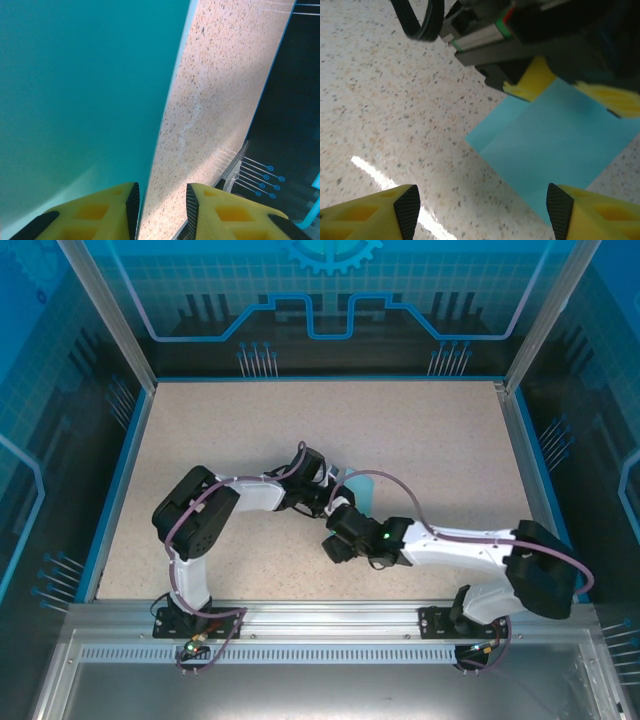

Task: Fold a paper plane with a square sheet of paper (pick it up from the middle)
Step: Fold the triangle a second time at the center of the table.

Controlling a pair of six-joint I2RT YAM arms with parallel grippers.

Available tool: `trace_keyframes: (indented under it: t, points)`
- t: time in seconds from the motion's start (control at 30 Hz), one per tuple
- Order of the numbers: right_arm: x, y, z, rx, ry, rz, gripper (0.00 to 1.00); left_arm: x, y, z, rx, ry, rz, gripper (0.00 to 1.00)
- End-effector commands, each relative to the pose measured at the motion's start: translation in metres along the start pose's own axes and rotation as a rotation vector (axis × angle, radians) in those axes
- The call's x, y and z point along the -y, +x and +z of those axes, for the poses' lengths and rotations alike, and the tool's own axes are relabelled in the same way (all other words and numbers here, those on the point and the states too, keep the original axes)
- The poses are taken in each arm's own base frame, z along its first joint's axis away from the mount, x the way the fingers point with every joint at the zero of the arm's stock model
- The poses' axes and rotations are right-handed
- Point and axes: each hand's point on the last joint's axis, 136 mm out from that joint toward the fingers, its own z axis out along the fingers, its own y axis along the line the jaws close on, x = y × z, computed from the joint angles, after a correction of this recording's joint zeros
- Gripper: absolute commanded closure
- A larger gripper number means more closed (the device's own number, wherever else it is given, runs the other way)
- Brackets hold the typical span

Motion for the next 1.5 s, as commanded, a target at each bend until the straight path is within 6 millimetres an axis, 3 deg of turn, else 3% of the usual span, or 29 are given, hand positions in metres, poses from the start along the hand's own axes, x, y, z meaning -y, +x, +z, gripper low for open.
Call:
trace_keyframes:
  t: [0.0,0.13,0.23,0.57,0.67,0.83,1.17,1.47]
  points:
    - [0.012,-0.003,0.007,-0.015,0.132,-0.035,0.32,0.012,0.004,-0.007,-0.003,0.014,0.000,0.66]
    - [0.019,0.002,0.012,-0.037,0.204,-0.049,0.38,0.011,0.003,-0.008,0.006,0.004,0.004,0.66]
    - [0.020,-0.008,0.005,-0.010,0.221,-0.037,0.52,0.008,0.002,-0.009,0.012,-0.018,0.008,0.66]
    - [0.022,-0.019,-0.003,0.005,0.131,0.001,0.83,0.007,0.000,-0.013,0.031,-0.044,0.016,0.65]
    - [0.021,-0.007,0.002,-0.020,0.066,0.010,0.87,0.003,-0.004,-0.017,0.065,-0.076,0.012,0.59]
    - [0.024,-0.003,0.005,-0.048,-0.017,0.063,0.90,-0.003,-0.013,-0.032,0.162,-0.160,0.009,0.49]
    - [0.044,-0.002,0.014,-0.073,-0.262,0.292,0.92,-0.016,-0.013,-0.068,0.292,-0.280,0.028,0.49]
    - [0.074,0.008,0.027,-0.156,-0.296,0.388,0.93,-0.005,0.008,-0.052,0.238,-0.276,0.121,0.59]
